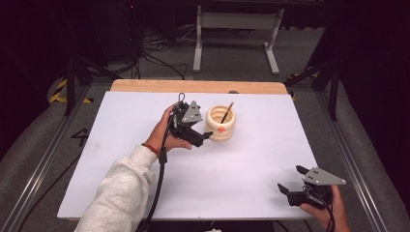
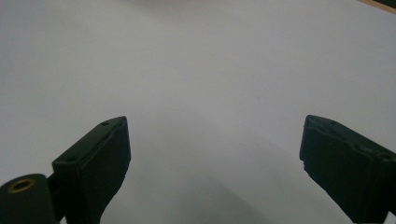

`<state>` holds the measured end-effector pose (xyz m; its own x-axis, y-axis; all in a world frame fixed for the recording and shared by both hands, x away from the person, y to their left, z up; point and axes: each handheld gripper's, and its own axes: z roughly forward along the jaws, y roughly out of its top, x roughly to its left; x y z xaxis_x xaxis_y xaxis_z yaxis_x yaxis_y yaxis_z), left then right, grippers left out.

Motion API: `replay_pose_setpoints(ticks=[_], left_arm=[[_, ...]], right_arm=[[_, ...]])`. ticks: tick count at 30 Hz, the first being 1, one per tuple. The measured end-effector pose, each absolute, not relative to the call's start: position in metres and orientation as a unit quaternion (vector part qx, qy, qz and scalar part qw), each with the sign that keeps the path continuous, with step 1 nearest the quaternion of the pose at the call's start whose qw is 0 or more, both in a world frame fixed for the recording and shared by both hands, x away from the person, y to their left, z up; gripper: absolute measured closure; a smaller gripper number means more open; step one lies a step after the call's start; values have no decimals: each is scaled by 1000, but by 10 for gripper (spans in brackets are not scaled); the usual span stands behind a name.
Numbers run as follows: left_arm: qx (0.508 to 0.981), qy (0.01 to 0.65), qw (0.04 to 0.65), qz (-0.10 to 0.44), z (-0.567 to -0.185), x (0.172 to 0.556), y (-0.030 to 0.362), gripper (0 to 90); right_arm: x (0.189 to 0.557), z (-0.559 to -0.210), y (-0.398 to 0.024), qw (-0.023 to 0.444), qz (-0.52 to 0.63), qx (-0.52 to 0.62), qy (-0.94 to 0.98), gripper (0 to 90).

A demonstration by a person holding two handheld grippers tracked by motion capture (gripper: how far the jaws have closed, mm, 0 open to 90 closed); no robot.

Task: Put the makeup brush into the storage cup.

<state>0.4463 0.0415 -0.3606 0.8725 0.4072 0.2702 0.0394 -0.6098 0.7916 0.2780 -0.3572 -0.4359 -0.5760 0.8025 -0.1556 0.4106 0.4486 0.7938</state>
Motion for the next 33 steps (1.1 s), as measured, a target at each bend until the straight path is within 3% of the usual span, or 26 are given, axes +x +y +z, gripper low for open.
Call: replay_pose_setpoints(ticks=[33], left_arm=[[871, 143, 416, 220, -374, 433, 70, 55]], right_arm=[[278, -437, -356, 264, 366, 374, 810, 94]])
